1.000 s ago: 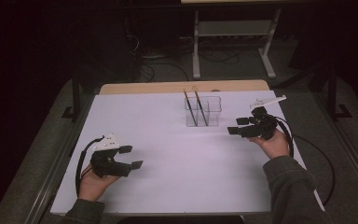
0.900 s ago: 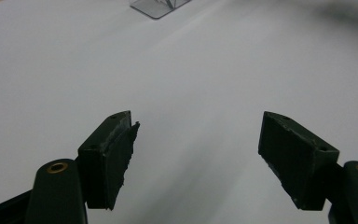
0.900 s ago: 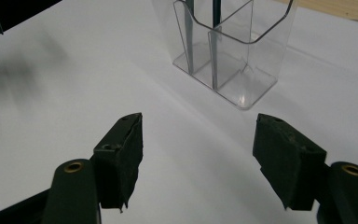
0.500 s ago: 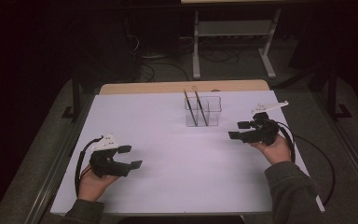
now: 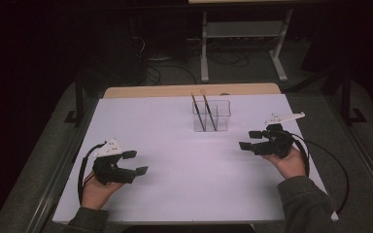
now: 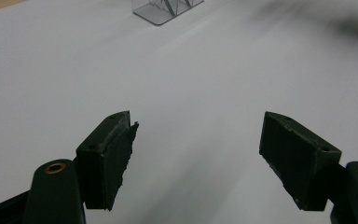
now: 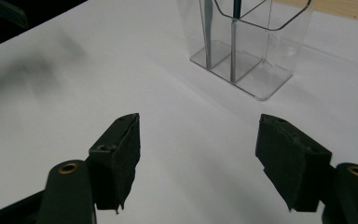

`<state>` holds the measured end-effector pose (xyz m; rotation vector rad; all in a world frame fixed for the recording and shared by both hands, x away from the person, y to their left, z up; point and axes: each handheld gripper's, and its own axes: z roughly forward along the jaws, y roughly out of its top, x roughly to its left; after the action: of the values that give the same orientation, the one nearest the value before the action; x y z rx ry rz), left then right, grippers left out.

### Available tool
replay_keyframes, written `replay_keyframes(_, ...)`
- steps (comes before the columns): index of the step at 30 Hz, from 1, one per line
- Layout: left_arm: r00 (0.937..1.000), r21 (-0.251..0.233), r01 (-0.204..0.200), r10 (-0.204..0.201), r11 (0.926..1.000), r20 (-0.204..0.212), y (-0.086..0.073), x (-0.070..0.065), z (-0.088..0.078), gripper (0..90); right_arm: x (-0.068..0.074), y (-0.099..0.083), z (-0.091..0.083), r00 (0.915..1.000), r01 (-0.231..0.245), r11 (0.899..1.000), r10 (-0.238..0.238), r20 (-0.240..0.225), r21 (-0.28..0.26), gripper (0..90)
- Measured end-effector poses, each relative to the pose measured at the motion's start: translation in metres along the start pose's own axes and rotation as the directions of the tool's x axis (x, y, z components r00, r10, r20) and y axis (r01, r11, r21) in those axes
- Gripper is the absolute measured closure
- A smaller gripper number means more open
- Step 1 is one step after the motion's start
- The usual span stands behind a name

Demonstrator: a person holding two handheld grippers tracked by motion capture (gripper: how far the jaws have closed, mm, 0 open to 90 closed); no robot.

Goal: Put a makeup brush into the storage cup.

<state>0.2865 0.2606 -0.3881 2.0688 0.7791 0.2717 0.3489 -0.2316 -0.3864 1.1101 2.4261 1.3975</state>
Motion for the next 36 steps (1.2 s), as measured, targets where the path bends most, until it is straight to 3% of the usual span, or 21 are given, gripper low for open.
replay_keyframes(22, 0.9999, -0.003, -0.005, 0.005, 1.0000, 0.013, -0.002, -0.005, 0.005, 24.3, 0.013, -0.039, -0.001, 1.0000, -0.009, 1.000, 0.009, -0.003, 0.003, 27.7)
replay_keyframes(36, 0.9997, 0.006, -0.002, 0.002, 1.0000, 0.023, -0.007, -0.006, 0.008, 24.3, 0.017, -0.053, -0.004, 0.9999, -0.016, 1.000, 0.016, 0.004, -0.013, 27.0)
